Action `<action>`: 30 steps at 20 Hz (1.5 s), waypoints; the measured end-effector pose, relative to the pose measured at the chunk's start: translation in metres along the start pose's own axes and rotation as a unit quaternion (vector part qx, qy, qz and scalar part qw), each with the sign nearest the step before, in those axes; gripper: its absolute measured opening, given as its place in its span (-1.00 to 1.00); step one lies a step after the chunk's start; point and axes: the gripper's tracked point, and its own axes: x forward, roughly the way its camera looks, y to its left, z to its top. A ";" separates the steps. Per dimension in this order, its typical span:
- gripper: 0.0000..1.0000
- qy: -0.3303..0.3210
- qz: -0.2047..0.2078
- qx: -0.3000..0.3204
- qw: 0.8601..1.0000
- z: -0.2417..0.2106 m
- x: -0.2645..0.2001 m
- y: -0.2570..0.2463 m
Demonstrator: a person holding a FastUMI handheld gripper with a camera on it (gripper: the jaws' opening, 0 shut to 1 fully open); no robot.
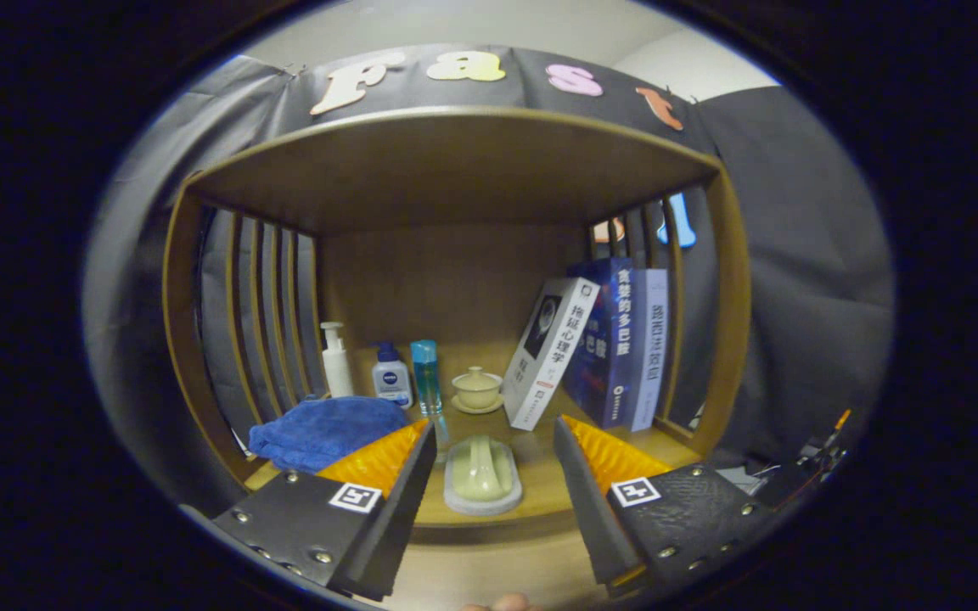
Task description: Pull open the drawer, take out the items inside it, and place them on the countertop above the cabinet.
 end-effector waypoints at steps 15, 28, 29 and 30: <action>0.66 -0.047 -0.045 0.033 0.997 -0.077 -0.144 -0.025; 0.89 0.058 -0.035 0.016 0.998 -0.170 -0.161 -0.030; 0.94 0.063 -0.033 0.022 0.997 -0.175 -0.159 -0.028; 0.94 0.068 -0.031 0.029 0.997 -0.180 -0.157 -0.027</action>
